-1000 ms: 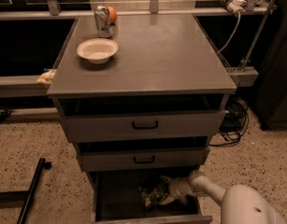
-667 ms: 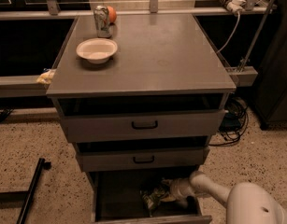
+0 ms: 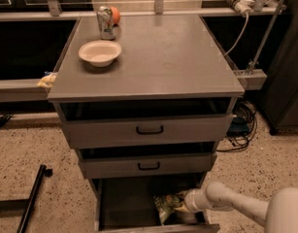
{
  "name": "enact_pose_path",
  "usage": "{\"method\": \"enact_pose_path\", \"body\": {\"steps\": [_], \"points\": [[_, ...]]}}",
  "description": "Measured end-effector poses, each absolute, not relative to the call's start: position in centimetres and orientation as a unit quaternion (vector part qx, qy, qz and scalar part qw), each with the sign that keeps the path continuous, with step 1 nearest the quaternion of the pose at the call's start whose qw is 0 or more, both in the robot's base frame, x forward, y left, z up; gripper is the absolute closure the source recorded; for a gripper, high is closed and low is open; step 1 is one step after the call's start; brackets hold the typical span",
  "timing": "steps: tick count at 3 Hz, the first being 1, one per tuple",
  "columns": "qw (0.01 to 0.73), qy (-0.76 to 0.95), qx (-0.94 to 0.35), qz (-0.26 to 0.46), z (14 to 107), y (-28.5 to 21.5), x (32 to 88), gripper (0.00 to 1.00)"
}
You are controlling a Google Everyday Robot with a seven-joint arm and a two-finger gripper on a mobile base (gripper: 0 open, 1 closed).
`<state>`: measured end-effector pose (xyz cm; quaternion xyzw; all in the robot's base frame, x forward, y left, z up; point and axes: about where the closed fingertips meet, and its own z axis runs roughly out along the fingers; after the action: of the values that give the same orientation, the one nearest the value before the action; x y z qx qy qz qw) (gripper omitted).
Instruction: Pick green jalapeno chip bag from bottom drawer and place on counter
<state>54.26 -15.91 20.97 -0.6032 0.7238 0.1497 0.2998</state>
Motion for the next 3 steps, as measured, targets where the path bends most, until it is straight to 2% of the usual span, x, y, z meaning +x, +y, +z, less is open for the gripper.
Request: {"method": "enact_pose_path", "body": {"steps": [2,3], "points": [[0.258,0.736,-0.617,0.105,35.4,-17.2,50.3,1.0],[0.258,0.736,-0.617,0.104,35.4,-17.2,50.3,1.0]]}}
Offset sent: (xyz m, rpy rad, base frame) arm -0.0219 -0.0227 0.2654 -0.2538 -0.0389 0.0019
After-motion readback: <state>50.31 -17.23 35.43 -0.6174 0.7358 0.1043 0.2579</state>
